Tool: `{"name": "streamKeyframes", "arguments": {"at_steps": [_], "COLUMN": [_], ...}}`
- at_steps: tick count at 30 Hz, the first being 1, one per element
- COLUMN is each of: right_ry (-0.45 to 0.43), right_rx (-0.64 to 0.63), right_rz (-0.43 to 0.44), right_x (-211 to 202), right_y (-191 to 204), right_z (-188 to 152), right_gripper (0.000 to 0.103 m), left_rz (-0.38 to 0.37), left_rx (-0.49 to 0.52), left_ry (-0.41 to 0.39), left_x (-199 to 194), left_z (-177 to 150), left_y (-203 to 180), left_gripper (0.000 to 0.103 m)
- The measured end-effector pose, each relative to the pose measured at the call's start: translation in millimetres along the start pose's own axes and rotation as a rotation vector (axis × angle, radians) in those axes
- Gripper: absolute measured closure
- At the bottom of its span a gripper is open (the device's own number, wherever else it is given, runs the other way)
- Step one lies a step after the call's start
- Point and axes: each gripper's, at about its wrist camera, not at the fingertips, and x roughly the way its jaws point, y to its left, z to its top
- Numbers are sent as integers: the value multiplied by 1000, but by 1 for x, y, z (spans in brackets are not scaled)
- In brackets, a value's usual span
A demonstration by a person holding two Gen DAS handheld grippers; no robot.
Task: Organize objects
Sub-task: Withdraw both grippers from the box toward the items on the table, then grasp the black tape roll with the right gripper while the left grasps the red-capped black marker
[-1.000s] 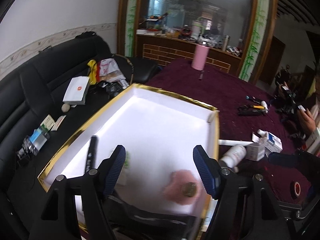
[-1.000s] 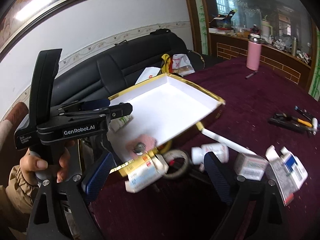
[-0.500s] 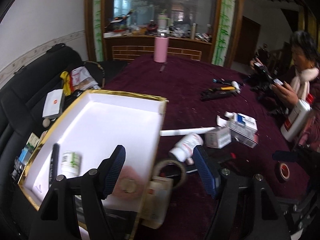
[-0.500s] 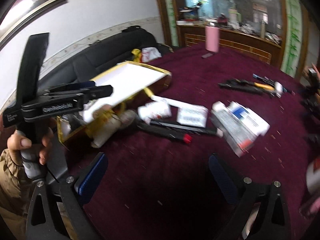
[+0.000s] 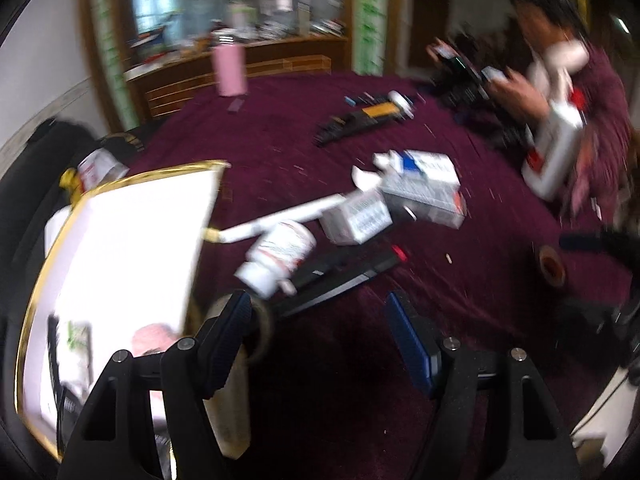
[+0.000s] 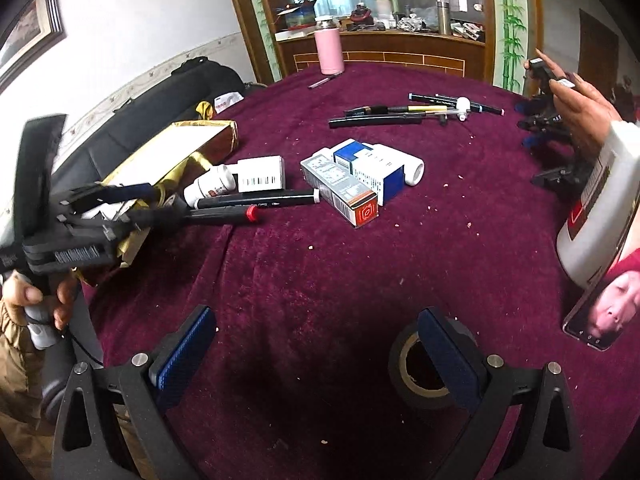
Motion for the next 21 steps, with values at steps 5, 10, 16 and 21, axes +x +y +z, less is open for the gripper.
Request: {"name": "streamKeyframes", "arguments": {"at_steps": [5,10,16,21], "right_ry": [-10,-14,34,75], "right_rx": [4,30,76,79], "right_rz": [5,-22,-79,-119], "right_x": [-3,-10,-8,6], "right_y": [1,-9,-34,-44], "right_z": [-2,-7,-19,-26], "right_gripper": [0,0,0,1], "left_rz": [11,10,-73,-216], "left_rx": [162,192,242,202], "left_ry": [75,123,153,165], "left_x": [34,51,50,41], "left_z": [8,17,4,-4], "left_y": [-16,-10,-27,-38], "left_gripper": [61,73,74,78]}}
